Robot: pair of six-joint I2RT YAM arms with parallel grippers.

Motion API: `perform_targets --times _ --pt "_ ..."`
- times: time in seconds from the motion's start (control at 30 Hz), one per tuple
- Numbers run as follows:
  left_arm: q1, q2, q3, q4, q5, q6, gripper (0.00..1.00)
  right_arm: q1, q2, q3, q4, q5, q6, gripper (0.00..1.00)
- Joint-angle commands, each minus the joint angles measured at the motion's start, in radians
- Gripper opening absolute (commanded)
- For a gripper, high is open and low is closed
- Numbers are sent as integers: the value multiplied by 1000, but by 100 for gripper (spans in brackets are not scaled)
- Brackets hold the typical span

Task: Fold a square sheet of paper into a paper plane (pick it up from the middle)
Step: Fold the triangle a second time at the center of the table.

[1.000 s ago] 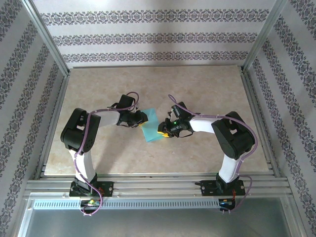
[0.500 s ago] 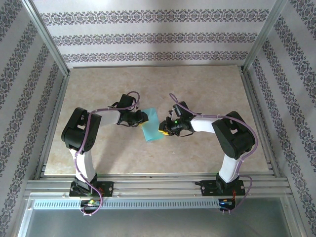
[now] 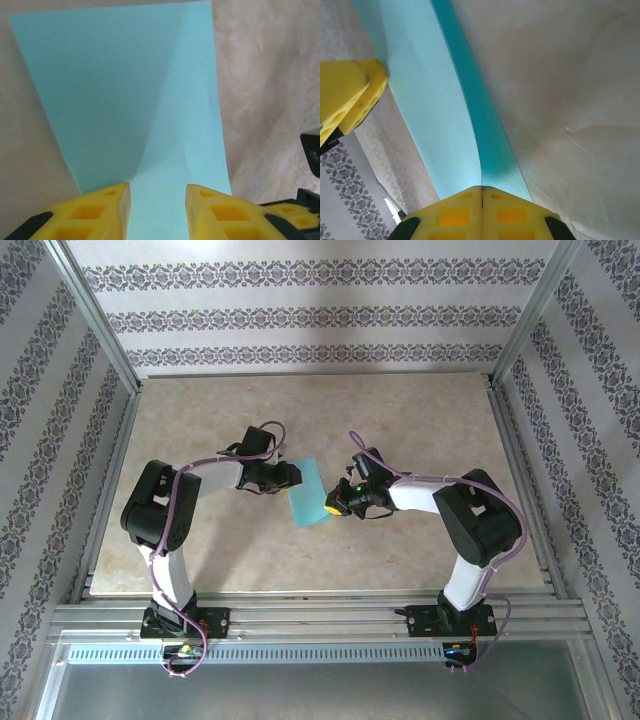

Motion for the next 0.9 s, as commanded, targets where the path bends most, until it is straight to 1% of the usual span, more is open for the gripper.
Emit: perform_targets --times 0.0,0.2,0.27,0.4,0.53,0.7,0.8,0.87 --pt "-37 -69 1 -67 -28 90 37 6 -50 -34 8 48 60 0" --pt "-87 -125 -38 -58 -52 144 40 10 -82 -64 -2 62 101 0" --pt "-95 -134 -55 -33 -28 143 40 15 -80 -64 -7 56 106 0" --pt "-105 -104 -56 -20 5 142 40 30 -64 -53 -10 56 131 0" --pt "-106 -90 -63 -4 1 147 38 42 -50 -35 -1 68 162 0" --pt "-122 -98 -68 -31 -28 200 38 41 -31 -5 -1 84 181 0" --pt "-169 -150 -95 -30 -64 262 41 38 -27 9 -3 83 199 1" --pt "-211 -184 -112 -33 -121 316 43 36 -25 16 -3 75 213 2"
